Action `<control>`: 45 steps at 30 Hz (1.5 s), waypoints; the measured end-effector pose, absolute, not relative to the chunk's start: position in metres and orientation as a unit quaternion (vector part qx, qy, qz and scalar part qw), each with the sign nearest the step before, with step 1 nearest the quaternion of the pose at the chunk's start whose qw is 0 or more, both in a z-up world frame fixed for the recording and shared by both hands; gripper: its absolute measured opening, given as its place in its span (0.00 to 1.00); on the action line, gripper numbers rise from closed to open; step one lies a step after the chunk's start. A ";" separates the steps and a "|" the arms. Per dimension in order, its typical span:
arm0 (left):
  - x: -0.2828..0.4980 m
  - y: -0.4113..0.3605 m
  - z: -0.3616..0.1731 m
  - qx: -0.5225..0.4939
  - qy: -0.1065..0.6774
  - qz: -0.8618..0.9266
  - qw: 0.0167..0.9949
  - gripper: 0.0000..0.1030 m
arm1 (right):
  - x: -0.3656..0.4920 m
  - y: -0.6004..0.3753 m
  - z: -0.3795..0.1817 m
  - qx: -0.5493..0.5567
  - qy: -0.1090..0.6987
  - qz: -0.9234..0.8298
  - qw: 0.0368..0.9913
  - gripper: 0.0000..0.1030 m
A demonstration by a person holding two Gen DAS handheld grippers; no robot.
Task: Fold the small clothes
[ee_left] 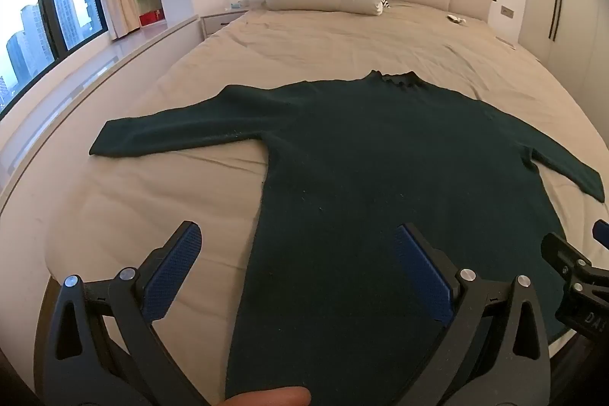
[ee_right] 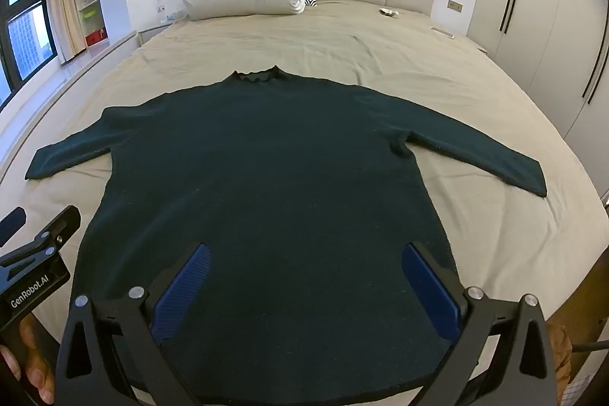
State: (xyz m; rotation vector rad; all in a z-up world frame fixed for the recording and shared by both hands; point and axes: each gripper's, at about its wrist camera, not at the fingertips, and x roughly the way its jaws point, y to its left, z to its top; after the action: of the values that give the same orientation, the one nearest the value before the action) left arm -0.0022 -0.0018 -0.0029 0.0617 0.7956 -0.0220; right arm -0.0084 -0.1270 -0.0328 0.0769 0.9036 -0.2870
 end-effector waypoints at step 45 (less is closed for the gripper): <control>0.000 0.000 -0.009 0.025 0.397 -0.018 0.917 1.00 | -0.008 -0.119 -0.041 0.046 0.439 -0.131 0.888 1.00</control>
State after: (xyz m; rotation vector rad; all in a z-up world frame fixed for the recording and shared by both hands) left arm -0.0003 0.0002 -0.0088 0.0525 0.8177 -0.0365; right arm -0.0077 -0.1188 -0.0412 0.0951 0.9130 -0.2720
